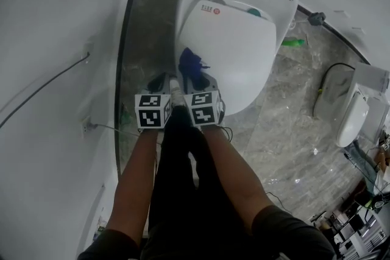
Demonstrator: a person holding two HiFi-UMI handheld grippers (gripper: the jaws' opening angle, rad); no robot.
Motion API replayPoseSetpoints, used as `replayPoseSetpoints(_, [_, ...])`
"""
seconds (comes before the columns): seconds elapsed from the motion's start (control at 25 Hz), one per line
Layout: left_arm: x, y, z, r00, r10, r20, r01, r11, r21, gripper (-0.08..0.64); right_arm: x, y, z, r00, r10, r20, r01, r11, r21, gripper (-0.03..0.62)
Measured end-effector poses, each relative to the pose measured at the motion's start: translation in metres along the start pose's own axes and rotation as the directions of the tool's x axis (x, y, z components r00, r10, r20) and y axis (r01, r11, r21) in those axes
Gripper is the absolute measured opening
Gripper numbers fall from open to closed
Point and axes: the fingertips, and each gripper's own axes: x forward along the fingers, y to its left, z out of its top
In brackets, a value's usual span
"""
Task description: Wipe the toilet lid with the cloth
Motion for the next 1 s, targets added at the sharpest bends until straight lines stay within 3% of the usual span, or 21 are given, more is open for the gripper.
replayPoseSetpoints(0.24, [0.001, -0.018, -0.004, 1.000, -0.016, -0.004, 0.016, 1.000, 0.024, 0.011, -0.023, -0.037, -0.016, 0.997, -0.065, 0.036, 0.063, 0.997, 0.039, 0.066])
replayPoseSetpoints(0.52, [0.004, -0.073, -0.001, 0.992, -0.118, 0.031, 0.116, 0.991, 0.072, 0.011, -0.060, -0.094, -0.055, 0.987, -0.133, 0.089, 0.121, 0.985, 0.126, 0.066])
replayPoseSetpoints(0.8, [0.005, -0.115, -0.017, 0.987, -0.158, 0.028, 0.153, 0.980, 0.126, 0.011, -0.092, -0.153, -0.107, 0.969, -0.231, 0.085, 0.214, 0.961, 0.176, 0.066])
replayPoseSetpoints(1.0, [-0.005, -0.129, -0.038, 0.990, -0.139, 0.019, 0.135, 0.981, 0.140, 0.011, -0.106, -0.191, -0.145, 0.954, -0.298, 0.013, 0.287, 0.930, 0.231, 0.066])
